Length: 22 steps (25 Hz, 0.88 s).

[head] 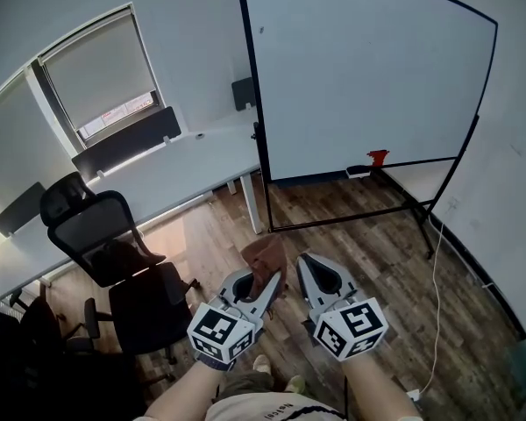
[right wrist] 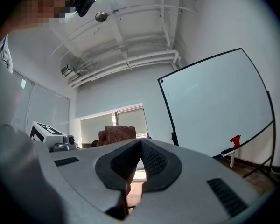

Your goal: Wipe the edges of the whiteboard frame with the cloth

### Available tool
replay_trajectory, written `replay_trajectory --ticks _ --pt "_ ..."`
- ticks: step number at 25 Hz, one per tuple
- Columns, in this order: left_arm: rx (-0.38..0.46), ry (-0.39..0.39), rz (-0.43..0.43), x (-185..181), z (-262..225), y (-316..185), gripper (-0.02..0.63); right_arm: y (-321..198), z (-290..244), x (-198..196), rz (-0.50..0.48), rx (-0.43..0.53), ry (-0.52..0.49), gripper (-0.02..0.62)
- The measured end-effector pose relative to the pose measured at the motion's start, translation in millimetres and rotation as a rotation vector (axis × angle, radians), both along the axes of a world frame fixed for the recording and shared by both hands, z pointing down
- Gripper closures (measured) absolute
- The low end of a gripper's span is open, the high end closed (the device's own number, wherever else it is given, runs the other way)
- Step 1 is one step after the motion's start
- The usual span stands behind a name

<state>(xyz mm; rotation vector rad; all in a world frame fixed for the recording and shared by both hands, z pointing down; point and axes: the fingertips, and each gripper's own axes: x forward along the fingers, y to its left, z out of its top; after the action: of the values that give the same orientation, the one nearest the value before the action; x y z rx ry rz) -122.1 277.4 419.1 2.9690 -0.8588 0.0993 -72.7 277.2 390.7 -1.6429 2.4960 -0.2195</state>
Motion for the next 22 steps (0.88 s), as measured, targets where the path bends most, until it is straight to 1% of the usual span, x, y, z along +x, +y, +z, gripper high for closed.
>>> replay_trajectory --ticks 4,9,15,22 --pt "0.002 -0.003 -0.009 5.9 5.7 -25.1 0.54 -24.6 5.5 4.1 -0.002 -0.008 0.001 0.593" --pt "0.0 -0.006 -0.016 9.9 20.9 -69.1 0.541 -64.9 17.0 4.1 -0.003 -0.028 0.019 0.592" --pt "0.032 -0.033 -0.042 12.8 38.5 -144.7 0.54 -135.9 21.6 11.4 0.03 -0.04 0.032 0.592" --pt "0.019 -0.046 -0.048 14.0 69.8 -231.8 0.54 -219.0 32.3 13.3 0.065 -0.042 0.031 0.593"
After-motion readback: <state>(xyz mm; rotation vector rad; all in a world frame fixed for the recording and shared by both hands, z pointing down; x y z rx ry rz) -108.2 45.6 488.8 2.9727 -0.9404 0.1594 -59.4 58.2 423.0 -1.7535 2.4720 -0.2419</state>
